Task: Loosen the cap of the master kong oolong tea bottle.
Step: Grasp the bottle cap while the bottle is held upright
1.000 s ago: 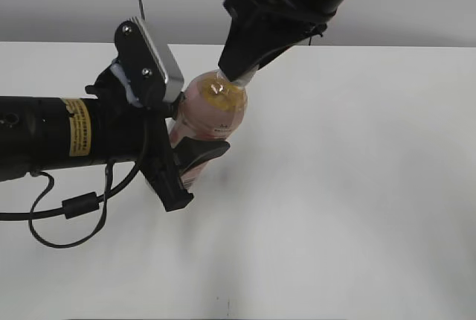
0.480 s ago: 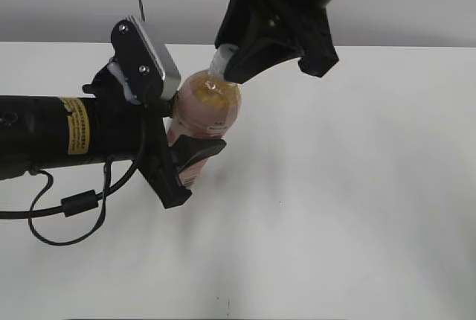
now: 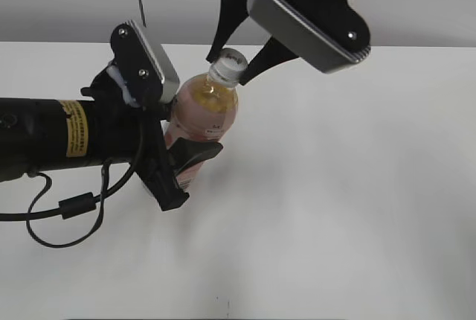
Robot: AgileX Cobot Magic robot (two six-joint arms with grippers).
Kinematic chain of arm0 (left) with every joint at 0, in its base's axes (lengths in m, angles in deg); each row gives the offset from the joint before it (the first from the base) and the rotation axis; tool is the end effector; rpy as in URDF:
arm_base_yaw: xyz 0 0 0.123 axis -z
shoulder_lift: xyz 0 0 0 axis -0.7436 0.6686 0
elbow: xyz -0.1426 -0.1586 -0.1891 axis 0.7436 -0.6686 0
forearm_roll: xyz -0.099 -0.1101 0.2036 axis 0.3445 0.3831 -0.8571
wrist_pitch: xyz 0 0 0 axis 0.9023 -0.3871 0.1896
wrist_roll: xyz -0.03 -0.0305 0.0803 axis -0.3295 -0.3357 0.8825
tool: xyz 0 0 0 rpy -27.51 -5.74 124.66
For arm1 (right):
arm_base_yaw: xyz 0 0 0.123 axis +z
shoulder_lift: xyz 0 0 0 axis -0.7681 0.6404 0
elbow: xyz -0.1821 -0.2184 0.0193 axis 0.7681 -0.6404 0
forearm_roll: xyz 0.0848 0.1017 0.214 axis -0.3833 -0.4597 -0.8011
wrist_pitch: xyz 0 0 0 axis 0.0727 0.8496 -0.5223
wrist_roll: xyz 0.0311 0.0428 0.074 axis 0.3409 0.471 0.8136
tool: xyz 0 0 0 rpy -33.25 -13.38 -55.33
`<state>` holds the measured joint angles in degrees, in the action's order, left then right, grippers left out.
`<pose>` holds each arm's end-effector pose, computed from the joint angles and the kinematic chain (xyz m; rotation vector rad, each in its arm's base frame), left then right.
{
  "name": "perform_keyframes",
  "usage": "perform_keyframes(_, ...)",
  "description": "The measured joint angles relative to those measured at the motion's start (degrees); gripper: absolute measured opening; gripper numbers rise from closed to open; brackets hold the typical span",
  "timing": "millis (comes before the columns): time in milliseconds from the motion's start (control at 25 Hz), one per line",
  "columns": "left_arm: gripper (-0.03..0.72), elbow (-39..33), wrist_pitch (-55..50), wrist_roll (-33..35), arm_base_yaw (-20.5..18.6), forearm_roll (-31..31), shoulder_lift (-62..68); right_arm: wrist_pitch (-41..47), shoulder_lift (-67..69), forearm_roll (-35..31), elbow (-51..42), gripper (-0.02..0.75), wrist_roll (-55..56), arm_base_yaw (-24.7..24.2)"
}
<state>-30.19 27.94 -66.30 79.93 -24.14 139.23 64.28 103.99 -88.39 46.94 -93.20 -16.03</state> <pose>0.2367 -0.1793 0.1884 1.2389 1.6892 -0.3332 0.2914 0.2425 0.3258 -2.5050 0.2437 -0.0886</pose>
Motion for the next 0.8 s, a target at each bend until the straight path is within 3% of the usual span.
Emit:
perform_keyframes(360,0.4,0.0,-0.1,-0.1,0.0,0.2,0.0,-0.4,0.0,-0.1,0.0,0.279,-12.0,0.0)
perform_keyframes(800,0.4,0.0,-0.4,-0.1,0.0,0.2,0.0,-0.3,0.0,-0.3,0.0,0.279,-13.3,0.0)
